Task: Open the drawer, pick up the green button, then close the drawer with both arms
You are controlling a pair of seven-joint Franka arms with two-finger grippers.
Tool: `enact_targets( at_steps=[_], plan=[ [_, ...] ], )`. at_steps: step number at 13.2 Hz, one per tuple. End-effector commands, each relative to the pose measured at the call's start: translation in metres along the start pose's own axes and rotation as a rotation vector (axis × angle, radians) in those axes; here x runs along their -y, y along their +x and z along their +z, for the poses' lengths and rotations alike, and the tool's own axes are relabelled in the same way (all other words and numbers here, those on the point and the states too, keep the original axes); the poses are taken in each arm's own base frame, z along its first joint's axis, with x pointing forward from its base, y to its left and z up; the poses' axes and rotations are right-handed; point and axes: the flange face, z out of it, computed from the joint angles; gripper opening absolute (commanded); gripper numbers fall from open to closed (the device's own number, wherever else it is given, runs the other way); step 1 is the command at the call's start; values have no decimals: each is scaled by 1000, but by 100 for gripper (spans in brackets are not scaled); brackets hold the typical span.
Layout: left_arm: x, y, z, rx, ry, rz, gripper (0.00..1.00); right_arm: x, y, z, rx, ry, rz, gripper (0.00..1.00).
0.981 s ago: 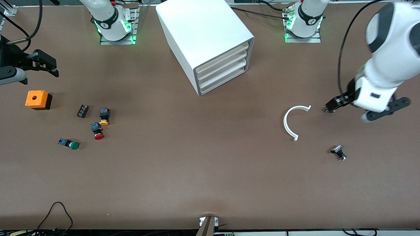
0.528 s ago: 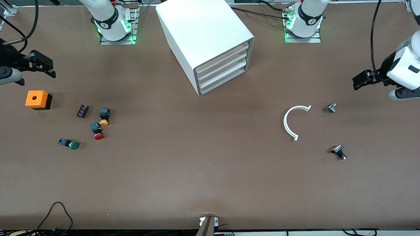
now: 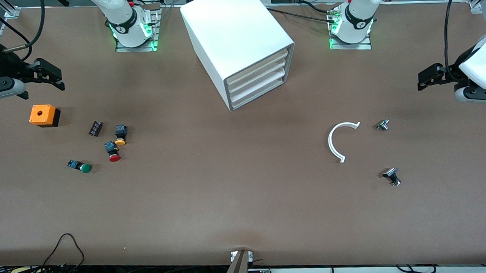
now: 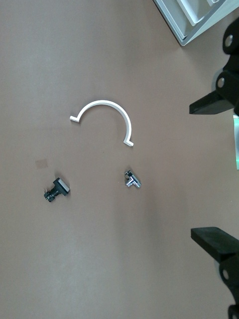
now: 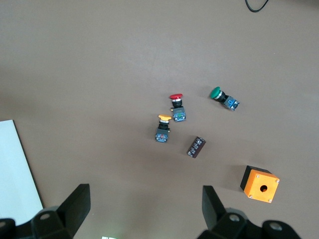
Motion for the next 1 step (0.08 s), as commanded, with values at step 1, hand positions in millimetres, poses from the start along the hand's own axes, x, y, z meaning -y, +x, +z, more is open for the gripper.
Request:
enact_targets(
  at_steps=[1],
  plan=[
    [0,-4,-7,2,-17,26,99,1,-2,-1,-12,4,-11,99]
  ],
)
